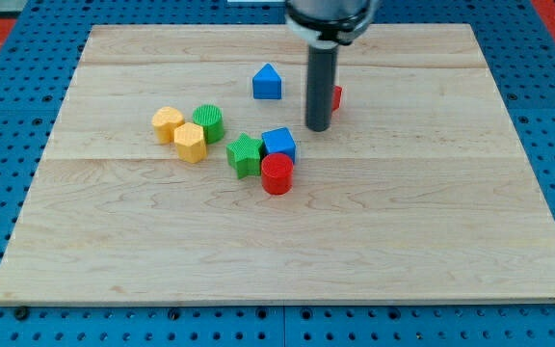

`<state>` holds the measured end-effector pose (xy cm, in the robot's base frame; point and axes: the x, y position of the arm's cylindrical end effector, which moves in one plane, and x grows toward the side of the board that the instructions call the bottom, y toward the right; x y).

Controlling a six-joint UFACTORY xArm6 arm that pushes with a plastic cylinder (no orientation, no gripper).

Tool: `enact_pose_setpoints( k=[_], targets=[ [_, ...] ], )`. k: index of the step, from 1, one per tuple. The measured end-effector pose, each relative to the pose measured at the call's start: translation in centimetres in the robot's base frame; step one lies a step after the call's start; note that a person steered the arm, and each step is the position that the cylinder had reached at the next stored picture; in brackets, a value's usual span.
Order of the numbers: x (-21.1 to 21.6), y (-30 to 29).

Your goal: Move the red star bottom diagonally to the blue triangle

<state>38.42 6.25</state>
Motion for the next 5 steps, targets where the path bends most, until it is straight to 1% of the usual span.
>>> enact_pose_setpoints(
  k=[1, 2, 3, 4, 5],
  targets=[
    [-1.7, 2.7],
    [-1.7, 4.4],
    [-1.7, 4.2],
    [-0.3, -2.0],
    [-0.8, -5.1]
  ],
)
